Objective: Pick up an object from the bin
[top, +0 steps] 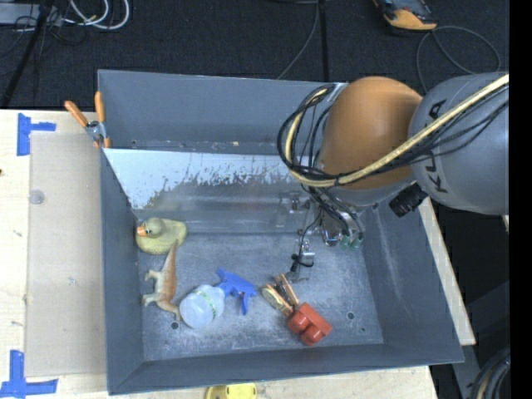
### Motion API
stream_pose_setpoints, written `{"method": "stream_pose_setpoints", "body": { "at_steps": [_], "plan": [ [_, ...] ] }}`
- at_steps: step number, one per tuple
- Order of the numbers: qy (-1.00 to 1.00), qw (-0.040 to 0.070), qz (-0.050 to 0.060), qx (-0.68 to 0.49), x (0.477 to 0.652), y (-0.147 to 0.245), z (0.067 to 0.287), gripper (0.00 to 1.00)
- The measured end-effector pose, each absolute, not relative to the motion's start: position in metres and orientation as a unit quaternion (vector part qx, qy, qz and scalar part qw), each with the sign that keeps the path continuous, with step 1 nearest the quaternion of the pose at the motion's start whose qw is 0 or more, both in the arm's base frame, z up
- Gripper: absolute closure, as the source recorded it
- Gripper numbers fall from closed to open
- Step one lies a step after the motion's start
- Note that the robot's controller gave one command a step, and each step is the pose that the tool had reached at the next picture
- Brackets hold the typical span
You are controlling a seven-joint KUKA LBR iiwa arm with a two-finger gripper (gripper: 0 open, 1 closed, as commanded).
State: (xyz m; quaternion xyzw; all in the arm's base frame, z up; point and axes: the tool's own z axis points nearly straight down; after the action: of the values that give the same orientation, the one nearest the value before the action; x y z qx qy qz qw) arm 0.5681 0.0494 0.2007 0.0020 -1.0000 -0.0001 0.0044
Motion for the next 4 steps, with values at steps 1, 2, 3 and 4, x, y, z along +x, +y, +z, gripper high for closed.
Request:
{"method": "stream_pose_setpoints", "body": {
  "at_steps": [1, 2, 3, 4],
  "plan": [
    [-1.0, 0.001, 0.0, 0.001, 0.569, 0.049, 0.205, 0.0],
    [-1.0, -0.001, 0.0, 0.029, 0.55, 0.051, 0.165, 0.0],
    [-0.994, 0.0, 0.0, 0.11, 0.529, 0.073, 0.108, 0.0],
    [-0.99, -0.001, 0.0, 0.144, 0.538, 0.088, 0.07, 1.0]
  ]
}}
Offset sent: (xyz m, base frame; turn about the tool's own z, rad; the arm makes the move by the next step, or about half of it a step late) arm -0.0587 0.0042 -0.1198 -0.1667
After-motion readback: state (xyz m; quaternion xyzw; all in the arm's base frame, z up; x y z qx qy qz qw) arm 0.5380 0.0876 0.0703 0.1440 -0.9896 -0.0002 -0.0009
